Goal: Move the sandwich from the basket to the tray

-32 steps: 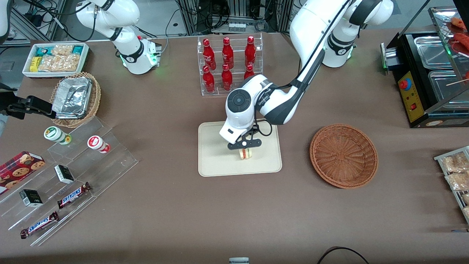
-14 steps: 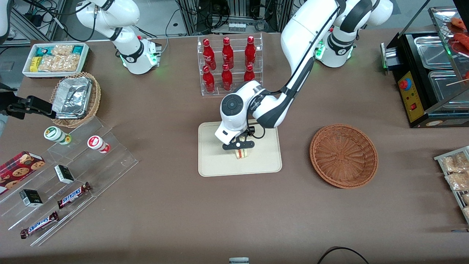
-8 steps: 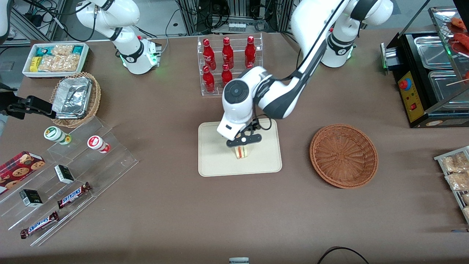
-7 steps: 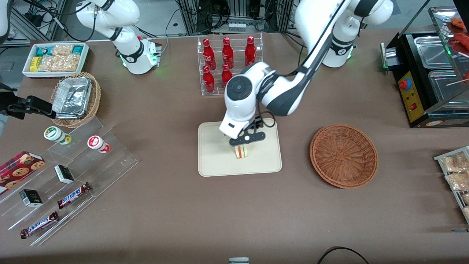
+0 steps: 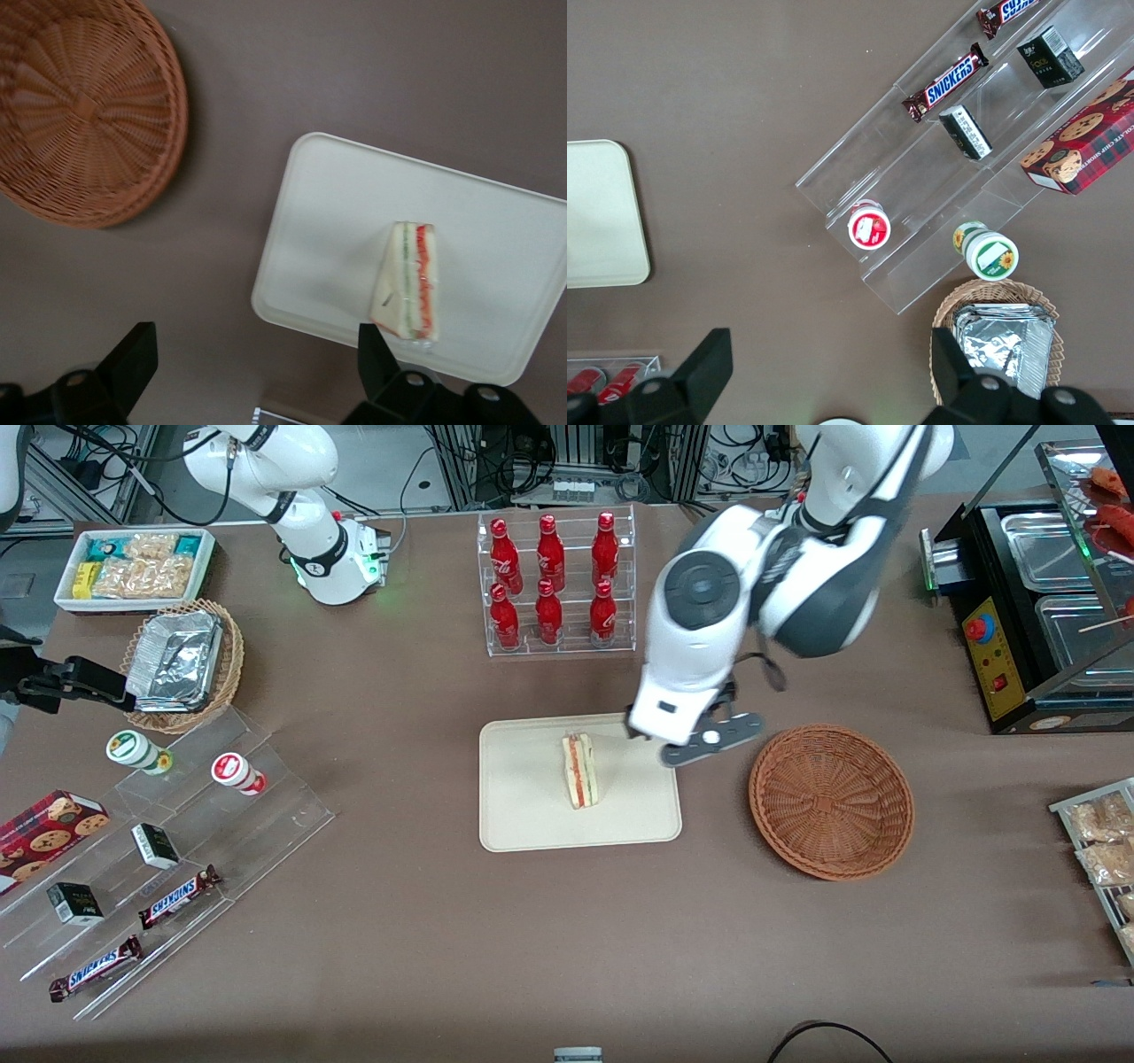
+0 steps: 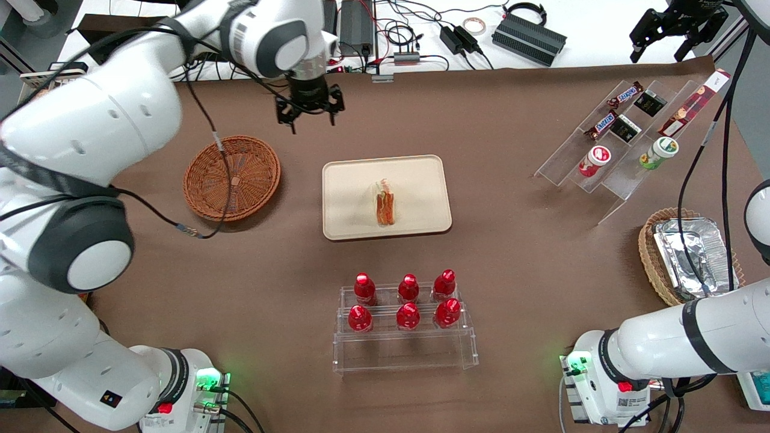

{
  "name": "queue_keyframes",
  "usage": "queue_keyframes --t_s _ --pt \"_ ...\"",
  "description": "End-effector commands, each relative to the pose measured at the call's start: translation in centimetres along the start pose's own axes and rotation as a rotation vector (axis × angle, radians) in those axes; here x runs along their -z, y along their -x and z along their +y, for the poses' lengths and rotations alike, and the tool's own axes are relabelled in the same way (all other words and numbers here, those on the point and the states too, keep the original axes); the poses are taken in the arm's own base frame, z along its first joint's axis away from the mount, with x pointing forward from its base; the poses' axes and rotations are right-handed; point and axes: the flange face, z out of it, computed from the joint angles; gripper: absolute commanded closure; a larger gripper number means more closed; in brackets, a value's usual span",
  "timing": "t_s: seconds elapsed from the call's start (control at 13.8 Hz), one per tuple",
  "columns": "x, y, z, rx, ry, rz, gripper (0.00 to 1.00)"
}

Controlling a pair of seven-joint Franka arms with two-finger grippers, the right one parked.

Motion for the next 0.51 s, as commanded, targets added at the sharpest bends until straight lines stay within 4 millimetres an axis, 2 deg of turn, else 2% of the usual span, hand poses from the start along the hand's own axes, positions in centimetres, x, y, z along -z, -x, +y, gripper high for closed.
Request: queue_keyframes --t_s 0.0,0.29,0.43 --pt "2.3 -0.4 -7.3 -0.052 -0.002 0.016 0.00" --pt "4.5 -4.9 -18.1 -0.131 0.009 0.013 0.00" --pt "5.4 -6.4 -22.2 -0.194 0.015 0.002 0.00"
